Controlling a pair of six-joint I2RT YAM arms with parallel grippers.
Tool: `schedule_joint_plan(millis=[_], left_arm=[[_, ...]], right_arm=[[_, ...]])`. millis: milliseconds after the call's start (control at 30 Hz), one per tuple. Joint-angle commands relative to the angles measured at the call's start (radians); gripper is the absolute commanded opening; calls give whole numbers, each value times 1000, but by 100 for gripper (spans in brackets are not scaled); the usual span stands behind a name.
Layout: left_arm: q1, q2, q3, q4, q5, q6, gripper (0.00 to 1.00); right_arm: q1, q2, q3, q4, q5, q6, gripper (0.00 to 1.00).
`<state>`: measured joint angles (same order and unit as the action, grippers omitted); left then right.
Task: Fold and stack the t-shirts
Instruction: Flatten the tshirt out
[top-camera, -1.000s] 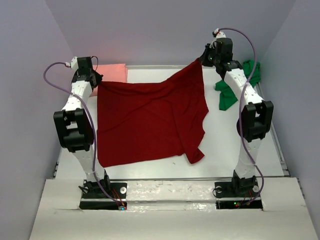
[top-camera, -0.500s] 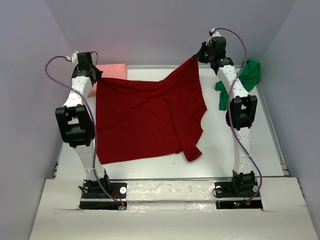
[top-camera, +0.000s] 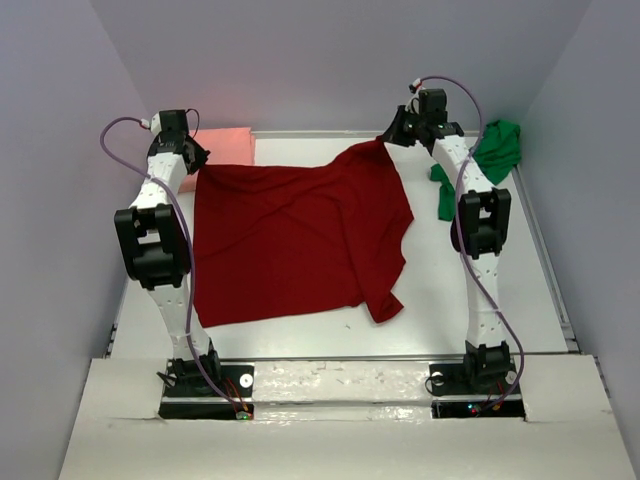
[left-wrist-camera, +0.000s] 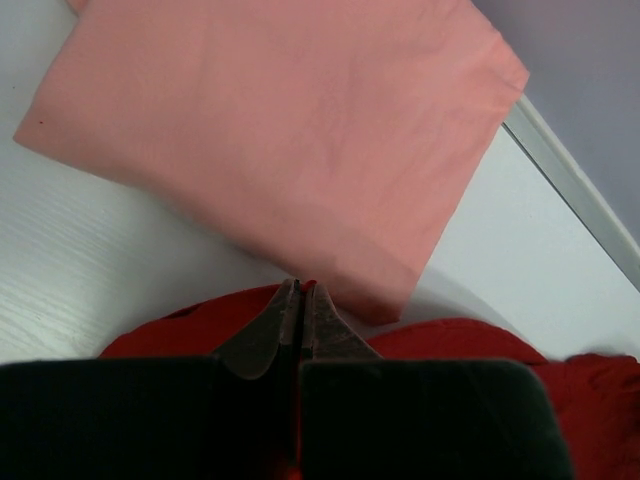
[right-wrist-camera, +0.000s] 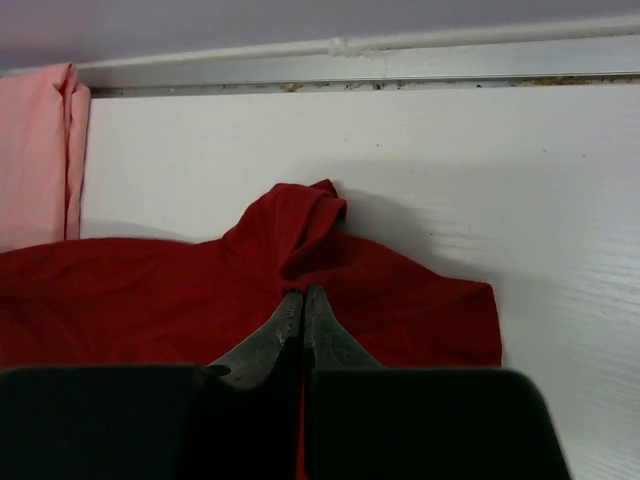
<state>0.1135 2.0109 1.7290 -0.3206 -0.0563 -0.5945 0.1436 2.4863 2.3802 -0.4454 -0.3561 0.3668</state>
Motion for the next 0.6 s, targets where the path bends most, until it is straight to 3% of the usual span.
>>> schedule_joint_plan(millis=[0,267,567], left_arm=[[6,-86,0,11,12,27,0],[8,-123,-8,-34,32,33,0],[9,-251,325,-159,52,15,0]], right_arm=[[1,-112,-6,20,-66,0,0],[1,-182,-35,5,-55,1,0],[-9,-441,123,-1,-4,-35,0]])
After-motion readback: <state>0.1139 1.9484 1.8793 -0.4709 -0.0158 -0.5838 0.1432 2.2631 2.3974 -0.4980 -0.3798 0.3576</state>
